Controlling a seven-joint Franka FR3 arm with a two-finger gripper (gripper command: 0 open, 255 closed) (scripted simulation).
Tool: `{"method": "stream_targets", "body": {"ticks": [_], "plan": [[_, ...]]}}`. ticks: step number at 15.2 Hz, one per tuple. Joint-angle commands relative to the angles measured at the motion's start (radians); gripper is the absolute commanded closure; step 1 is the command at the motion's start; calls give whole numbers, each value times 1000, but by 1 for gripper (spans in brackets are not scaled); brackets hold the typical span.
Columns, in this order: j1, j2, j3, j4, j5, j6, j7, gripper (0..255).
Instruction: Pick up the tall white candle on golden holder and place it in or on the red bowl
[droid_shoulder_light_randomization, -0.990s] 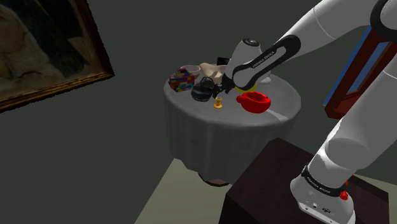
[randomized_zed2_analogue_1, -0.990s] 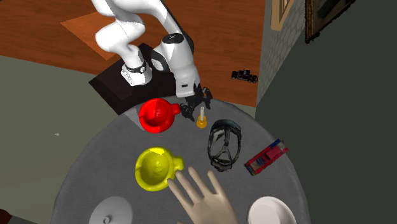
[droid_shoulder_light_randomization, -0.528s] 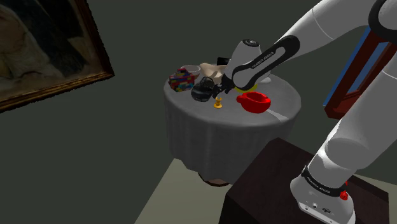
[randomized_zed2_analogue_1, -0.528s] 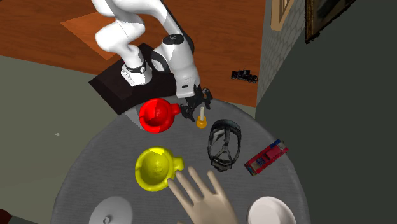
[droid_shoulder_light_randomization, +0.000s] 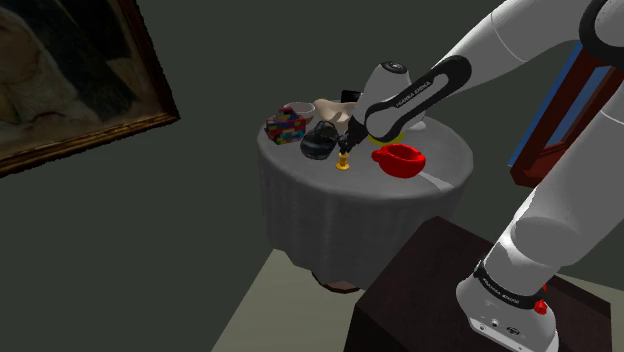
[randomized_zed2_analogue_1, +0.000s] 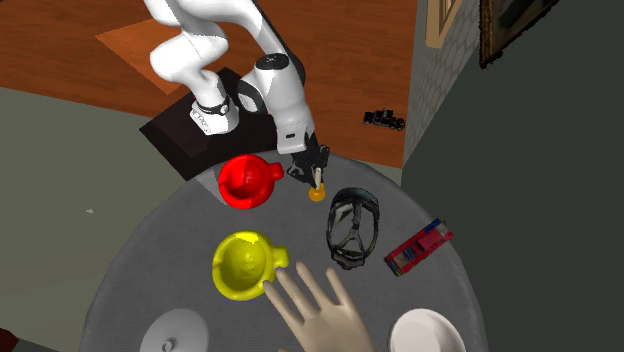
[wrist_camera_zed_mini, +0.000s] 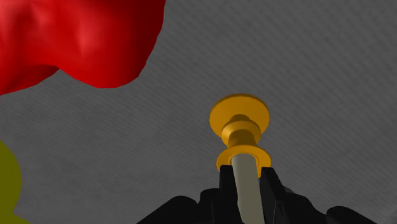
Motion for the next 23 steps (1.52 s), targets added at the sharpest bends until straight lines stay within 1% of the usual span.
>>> {"method": "stream_targets", "body": {"ticks": [1, 2, 13, 23], "plan": [[0, 0, 0, 0, 0, 0, 0, 255], [0, 0, 0, 0, 0, 0, 0, 255], [8, -102, -1, 57, 26, -159, -25, 255], [13, -169, -2, 132, 38, -302, -38, 255]]}}
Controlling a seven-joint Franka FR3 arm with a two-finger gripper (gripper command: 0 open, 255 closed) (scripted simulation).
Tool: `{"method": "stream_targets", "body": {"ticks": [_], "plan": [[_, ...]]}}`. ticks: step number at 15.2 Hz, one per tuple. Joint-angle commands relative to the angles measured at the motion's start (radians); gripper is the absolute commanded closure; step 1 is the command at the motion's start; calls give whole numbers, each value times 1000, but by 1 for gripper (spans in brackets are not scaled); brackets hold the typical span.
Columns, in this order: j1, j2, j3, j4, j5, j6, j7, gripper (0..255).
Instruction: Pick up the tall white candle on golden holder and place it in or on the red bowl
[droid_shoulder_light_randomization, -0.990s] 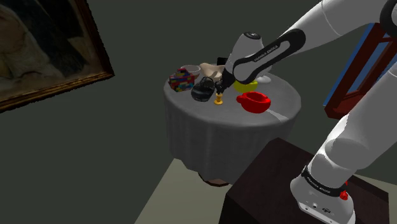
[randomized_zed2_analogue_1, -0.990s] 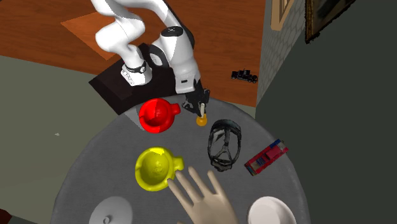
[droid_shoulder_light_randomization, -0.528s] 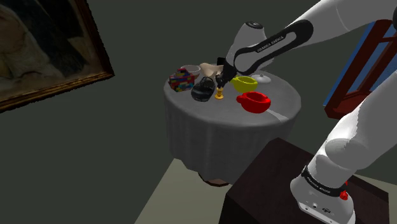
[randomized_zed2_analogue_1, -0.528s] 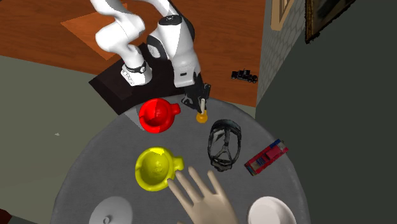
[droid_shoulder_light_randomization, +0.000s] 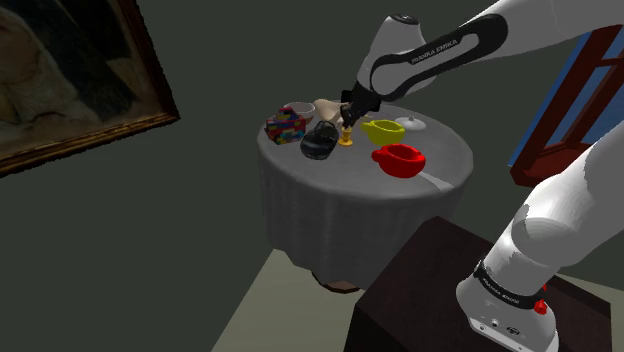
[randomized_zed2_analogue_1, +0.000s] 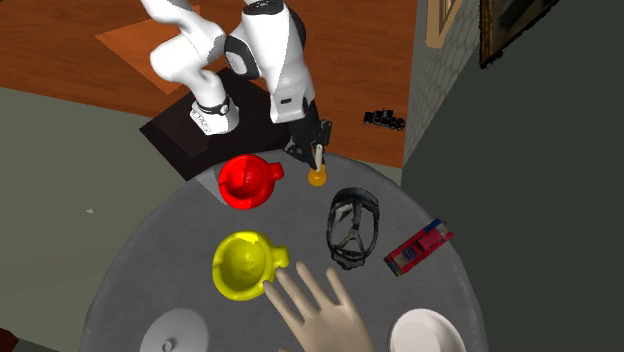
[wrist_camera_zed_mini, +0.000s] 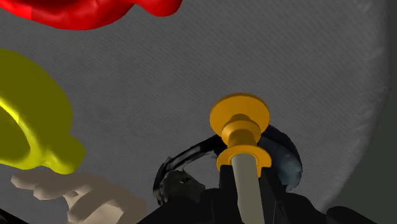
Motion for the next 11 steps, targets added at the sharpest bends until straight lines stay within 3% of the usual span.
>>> {"method": "stream_targets", "body": {"ticks": [1, 11], "plan": [[1, -11, 0, 22, 2, -33, -2, 255], [4, -52, 1, 120, 10, -172, -11, 255]]}}
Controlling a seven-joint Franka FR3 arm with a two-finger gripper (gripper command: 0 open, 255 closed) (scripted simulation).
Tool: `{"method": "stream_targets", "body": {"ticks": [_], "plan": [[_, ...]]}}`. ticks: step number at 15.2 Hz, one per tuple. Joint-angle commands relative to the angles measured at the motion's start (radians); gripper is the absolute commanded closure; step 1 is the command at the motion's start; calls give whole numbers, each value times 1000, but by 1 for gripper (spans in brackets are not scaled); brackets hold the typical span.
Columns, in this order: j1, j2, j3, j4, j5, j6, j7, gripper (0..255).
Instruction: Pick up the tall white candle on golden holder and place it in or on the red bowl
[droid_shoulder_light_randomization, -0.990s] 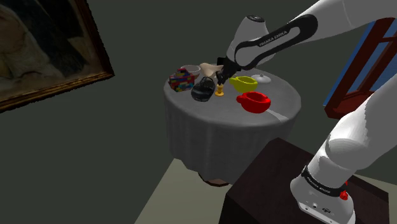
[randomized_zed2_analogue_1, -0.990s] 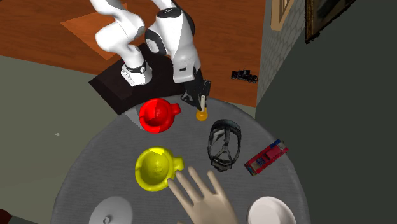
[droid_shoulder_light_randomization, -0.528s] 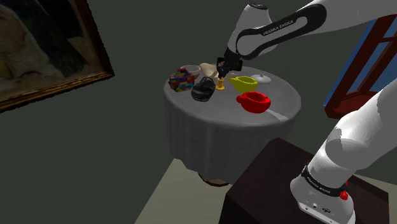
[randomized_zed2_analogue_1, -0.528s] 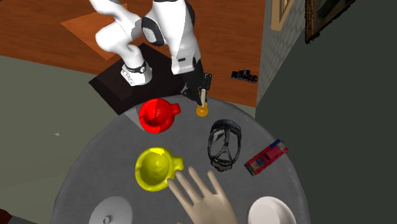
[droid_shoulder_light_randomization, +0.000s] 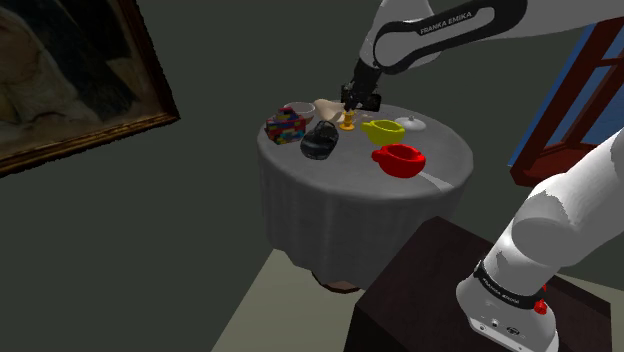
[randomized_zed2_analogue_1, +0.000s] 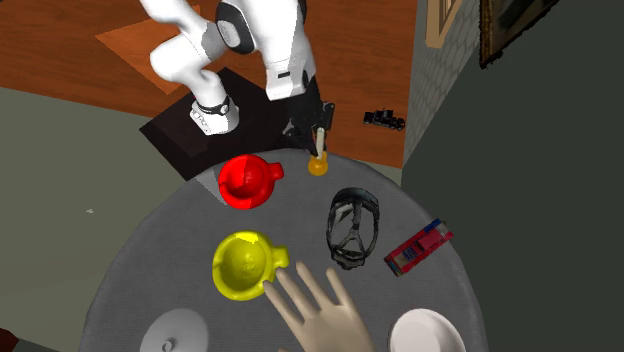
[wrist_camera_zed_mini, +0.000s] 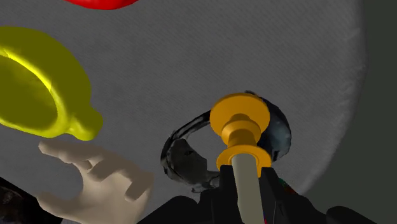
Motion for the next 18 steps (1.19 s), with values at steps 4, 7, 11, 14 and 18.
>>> {"method": "stream_targets", "body": {"ticks": [4, 7, 11, 14, 18], "plan": [[-14, -99, -39, -66, 10, -31, -60, 255], [-29, -187, -81, -138, 11, -46, -118, 255], [-57, -300, -141, -217, 1, -77, -195, 255], [-83, -381, -188, -265, -13, -108, -255, 255], [-100, -419, -219, -311, -26, -100, -289, 255]]}}
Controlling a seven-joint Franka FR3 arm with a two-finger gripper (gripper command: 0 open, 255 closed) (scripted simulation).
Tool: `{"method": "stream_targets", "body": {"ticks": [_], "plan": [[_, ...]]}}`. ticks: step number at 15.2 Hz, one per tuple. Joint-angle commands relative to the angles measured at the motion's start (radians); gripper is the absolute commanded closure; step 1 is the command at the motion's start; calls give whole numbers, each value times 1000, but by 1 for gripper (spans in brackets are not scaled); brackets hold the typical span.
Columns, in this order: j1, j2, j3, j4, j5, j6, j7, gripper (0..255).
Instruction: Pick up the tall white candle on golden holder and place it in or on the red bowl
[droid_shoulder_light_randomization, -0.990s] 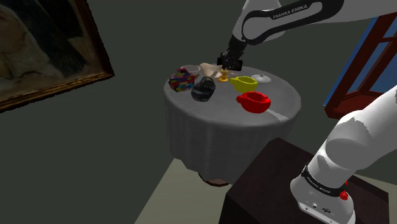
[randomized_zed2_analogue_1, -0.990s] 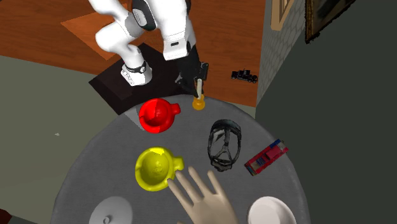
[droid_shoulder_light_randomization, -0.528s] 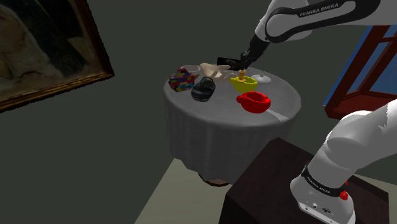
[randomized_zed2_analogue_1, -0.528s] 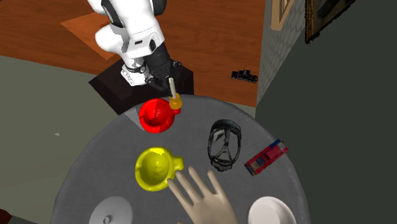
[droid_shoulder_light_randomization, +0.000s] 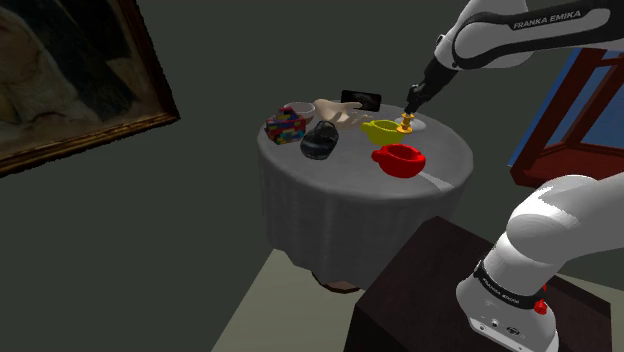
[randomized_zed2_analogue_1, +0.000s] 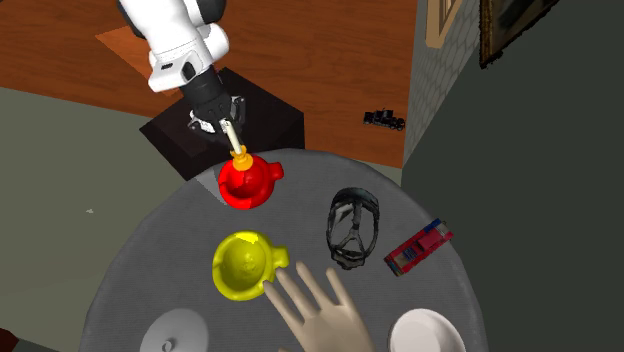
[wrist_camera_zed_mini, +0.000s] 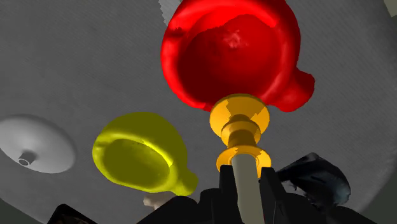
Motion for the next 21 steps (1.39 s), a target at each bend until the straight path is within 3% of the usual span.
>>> {"method": "stream_targets", "body": {"ticks": [1, 12, 20, 21], "plan": [[-2, 2, -6, -21, -2, 23, -5, 255], [-4, 47, -30, -146, -10, 193, -16, 255], [-4, 47, -30, -146, -10, 192, -16, 255], [-4, 47, -30, -146, -10, 192, -16, 0]]}}
